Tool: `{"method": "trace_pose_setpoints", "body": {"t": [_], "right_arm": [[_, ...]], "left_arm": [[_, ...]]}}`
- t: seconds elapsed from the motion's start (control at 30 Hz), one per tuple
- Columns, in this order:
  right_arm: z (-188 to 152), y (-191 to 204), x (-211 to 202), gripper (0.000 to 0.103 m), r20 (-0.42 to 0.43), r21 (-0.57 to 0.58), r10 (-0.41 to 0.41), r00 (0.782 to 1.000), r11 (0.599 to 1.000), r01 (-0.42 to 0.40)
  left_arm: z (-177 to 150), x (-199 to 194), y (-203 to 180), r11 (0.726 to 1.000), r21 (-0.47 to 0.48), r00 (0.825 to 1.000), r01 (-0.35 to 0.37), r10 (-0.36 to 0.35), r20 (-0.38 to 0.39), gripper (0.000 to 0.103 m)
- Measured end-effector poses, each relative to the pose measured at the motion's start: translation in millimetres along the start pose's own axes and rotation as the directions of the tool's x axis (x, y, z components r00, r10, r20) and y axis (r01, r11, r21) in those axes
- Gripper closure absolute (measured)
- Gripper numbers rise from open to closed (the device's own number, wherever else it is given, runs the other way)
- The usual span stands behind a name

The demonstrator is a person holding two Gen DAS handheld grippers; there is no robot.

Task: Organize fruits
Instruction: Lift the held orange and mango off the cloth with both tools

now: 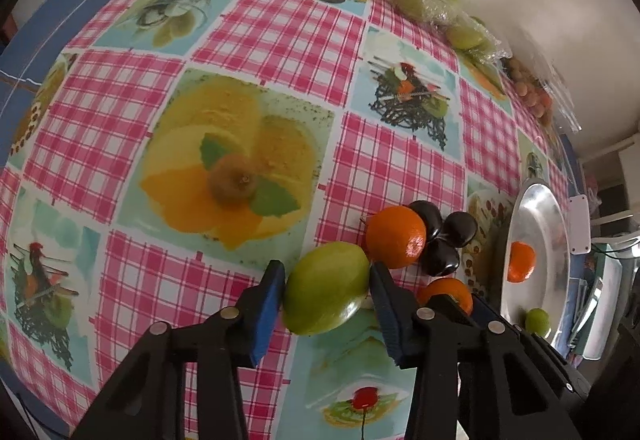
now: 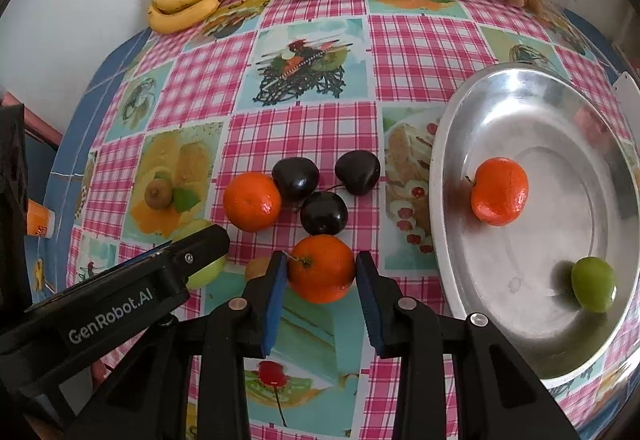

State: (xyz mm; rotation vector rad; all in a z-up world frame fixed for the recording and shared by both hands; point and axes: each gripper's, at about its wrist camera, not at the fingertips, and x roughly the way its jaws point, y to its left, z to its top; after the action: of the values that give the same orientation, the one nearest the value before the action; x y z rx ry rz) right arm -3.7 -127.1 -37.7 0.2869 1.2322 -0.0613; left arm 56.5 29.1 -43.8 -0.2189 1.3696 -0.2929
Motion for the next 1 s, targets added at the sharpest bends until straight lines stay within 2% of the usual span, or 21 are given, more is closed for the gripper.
{"method": "trace_pose_setpoints", "body": {"t": [0.27, 0.4, 0.63, 0.67, 0.77, 1.0], "right_arm": [[1, -2, -16, 0.067, 0.033, 0.007, 0.036, 0.999, 0.999, -0.036], [0, -2, -17, 0.067, 0.027, 0.002, 0.037, 0.999, 0.999, -0.037], [-1, -4, -16, 0.067, 0.015, 0.007, 0.040, 0.999, 0.999, -0.040], [-2, -5, -16, 0.067, 0.013, 0.009, 0.040, 0.999, 0.999, -0.040], [-2, -7, -17, 0.067, 0.010, 0.013, 0.044, 0.999, 0.999, -0.044], [-4, -10, -16, 0.067, -0.007, 0.014, 0.034, 0.999, 0.999, -0.034]], "left_arm": [[0, -17, 3, 1.000, 0.009, 0.999, 0.003, -0.004, 0.042, 0.066], [0, -13, 2, 0.999, 0.023, 0.999, -0.028, 0.027, 0.031, 0.064], [0, -13, -1, 0.999, 0.038, 0.999, -0.038, 0.037, 0.024, 0.062], [1, -13, 0, 0.999, 0.031, 0.999, -0.027, 0.026, 0.022, 0.062], [0, -15, -2, 0.999, 0.037, 0.999, -0.022, 0.021, 0.023, 0.041], [-3, -5, -7, 0.993, 0.080, 0.997, -0.082, 0.082, 0.002, 0.041]]}}
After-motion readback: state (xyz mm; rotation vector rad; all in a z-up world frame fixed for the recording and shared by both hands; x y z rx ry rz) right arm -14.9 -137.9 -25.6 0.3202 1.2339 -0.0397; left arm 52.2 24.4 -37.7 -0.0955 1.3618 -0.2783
